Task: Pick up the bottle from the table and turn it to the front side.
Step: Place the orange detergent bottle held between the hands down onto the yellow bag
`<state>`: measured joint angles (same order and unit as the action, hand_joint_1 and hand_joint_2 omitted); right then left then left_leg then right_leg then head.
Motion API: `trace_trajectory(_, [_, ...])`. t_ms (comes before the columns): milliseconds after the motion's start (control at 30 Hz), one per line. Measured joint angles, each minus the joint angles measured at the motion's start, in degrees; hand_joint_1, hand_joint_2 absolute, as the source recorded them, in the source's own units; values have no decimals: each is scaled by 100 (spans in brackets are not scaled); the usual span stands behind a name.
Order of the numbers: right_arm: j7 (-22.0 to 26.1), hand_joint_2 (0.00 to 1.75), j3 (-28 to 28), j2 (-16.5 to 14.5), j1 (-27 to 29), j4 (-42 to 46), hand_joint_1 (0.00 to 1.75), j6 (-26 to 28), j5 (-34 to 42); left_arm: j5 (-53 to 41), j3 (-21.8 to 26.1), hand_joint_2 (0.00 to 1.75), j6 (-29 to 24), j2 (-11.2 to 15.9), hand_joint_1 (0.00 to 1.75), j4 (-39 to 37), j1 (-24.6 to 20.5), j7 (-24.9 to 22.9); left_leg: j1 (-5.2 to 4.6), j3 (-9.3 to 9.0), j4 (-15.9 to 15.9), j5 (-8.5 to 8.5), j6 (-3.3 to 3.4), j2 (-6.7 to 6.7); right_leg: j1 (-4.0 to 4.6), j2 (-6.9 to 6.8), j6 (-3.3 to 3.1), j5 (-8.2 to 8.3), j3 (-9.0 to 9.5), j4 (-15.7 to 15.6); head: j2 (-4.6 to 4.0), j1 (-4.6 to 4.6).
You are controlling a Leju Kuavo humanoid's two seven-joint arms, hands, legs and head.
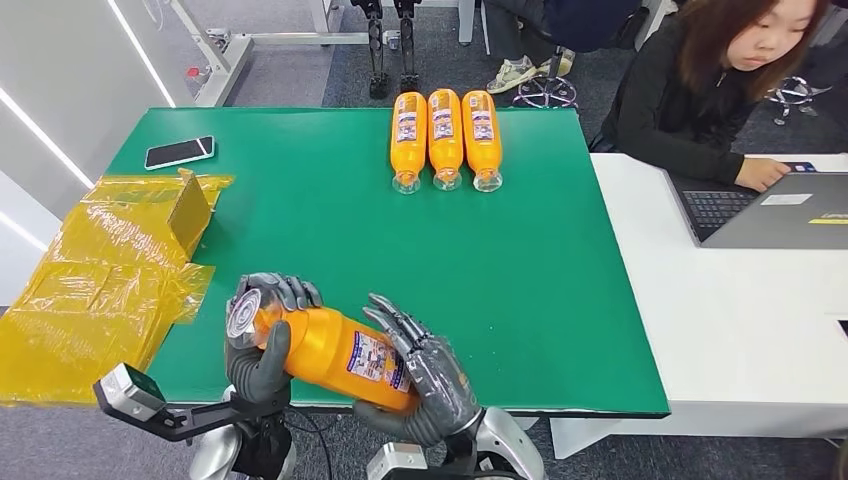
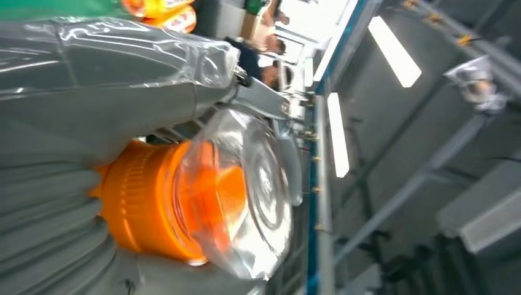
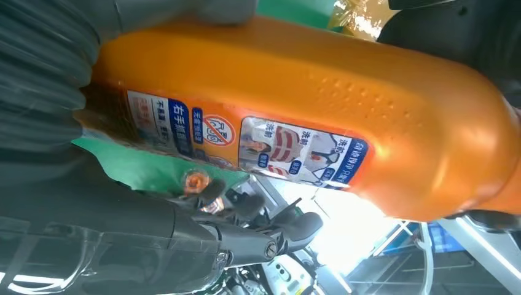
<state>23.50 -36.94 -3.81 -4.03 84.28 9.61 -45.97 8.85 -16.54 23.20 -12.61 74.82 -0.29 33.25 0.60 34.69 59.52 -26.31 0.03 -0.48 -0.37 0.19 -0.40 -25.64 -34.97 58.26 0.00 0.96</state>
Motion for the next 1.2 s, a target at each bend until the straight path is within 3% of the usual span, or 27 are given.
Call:
trace_trajectory(467, [103,175,0,-38,115,123,0,247,-47,-381,156,175,-652,16,175,-51,-47,-22,0,-1,0,0,0,0,0,1,0,0,0,0,0,1])
trace_trajectory(700, [98,175,-15,-35,112,142,0,327,-26,-2445,595,175,-2479,244,175,-460,-632,390,3,-2,0,8,-11,-1,1,0,-6,4,-1,3,0,1])
trace_trajectory(867, [118,175,-38,-23,96,141,0,330,78,-3250,755,175,-3192,424,175,-758,-1017,408,3,-1,-1,11,-10,0,1,1,-7,6,-1,4,0,1])
trace_trajectory(1200, [490,175,-252,121,-362,-236,0,432,877,-5398,863,175,-5298,1123,175,-1693,-1967,225,3,-3,0,18,-11,3,1,2,-9,10,-1,6,0,1])
